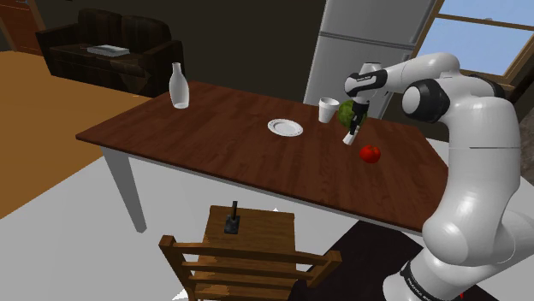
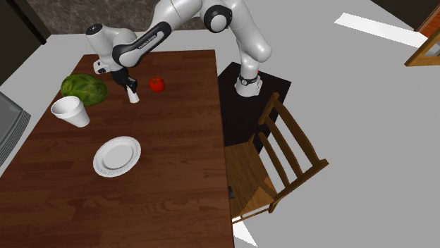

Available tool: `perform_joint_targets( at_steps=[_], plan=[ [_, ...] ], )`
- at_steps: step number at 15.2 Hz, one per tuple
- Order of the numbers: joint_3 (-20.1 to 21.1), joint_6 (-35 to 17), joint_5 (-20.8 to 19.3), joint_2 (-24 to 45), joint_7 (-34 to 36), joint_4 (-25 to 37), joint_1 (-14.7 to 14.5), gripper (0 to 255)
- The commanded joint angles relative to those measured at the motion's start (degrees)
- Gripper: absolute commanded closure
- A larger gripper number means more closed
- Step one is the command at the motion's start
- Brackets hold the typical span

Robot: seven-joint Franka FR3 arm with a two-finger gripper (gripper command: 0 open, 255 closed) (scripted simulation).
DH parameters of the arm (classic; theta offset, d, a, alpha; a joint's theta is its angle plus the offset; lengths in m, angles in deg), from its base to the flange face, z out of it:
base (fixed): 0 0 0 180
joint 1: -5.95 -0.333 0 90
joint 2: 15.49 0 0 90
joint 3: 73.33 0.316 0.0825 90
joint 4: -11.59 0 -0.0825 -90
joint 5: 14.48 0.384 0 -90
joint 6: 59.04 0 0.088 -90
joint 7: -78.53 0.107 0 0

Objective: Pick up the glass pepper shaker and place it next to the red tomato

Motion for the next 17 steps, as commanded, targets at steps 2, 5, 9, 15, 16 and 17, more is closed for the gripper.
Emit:
perform_joint_targets(
  at_steps=[2,5,9,15,16,17],
  plan=[
    [0.0,-0.1,0.0,0.0,0.0,0.0,0.0,255],
    [0.0,-0.1,0.0,0.0,0.0,0.0,0.0,0],
    [0.0,-0.1,0.0,0.0,0.0,0.0,0.0,0],
    [-0.1,6.4,-0.3,-1.5,0.2,4.9,-0.2,0],
    [-0.1,6.3,-0.3,-1.6,0.2,4.8,-0.2,0],
    [-0.1,6.4,-0.3,-1.5,0.2,4.9,-0.2,0]
  ],
)
